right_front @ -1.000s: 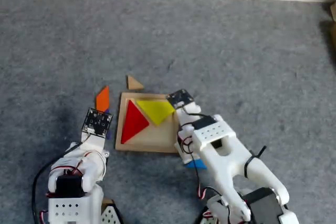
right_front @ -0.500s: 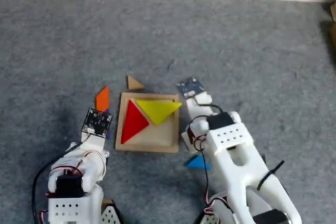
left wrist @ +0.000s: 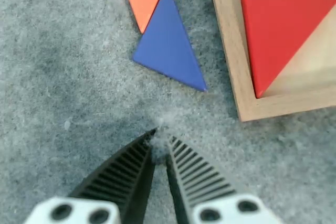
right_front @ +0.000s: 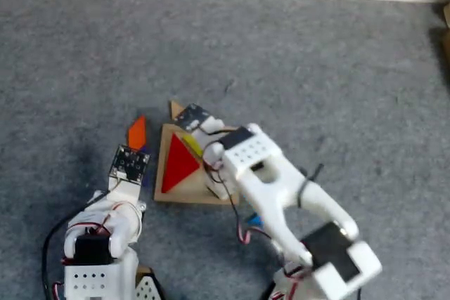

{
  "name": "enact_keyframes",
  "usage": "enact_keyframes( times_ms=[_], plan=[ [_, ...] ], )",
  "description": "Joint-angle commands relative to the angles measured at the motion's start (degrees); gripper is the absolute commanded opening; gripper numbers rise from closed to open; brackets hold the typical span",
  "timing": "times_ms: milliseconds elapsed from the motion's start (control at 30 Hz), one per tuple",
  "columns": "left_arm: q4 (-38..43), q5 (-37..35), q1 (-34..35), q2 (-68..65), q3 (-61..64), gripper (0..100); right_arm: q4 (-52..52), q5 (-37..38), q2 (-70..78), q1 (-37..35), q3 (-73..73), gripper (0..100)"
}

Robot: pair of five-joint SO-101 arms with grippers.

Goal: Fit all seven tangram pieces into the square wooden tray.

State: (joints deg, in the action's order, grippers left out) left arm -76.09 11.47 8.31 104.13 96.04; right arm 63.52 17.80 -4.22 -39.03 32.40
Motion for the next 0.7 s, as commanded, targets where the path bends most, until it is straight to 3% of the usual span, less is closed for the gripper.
enact_keyframes(
  times_ms=[0, 133, 367, 500, 667],
  plan=[
    [-0.35, -0.26, 0.57, 0.22, 1.1, 0, 1.1, 0.35, 6.02, -1.01, -8.66, 16.6],
    [-0.35, -0.26, 0.57, 0.22, 1.1, 0, 4.62, 0.35, 8.4, -0.75, -13.85, 27.5],
    [-0.35, -0.26, 0.57, 0.22, 1.1, 0, 11.82, 0.35, 8.31, 0.13, -22.55, 25.2],
    [-0.35, -0.26, 0.57, 0.22, 1.1, 0, 11.91, 0.35, 8.4, 2.86, -24.84, 17.4],
    [-0.35, -0.26, 0.57, 0.22, 1.1, 0, 2.59, 0.35, 8.92, 5.41, -24.84, 4.1]
  ],
)
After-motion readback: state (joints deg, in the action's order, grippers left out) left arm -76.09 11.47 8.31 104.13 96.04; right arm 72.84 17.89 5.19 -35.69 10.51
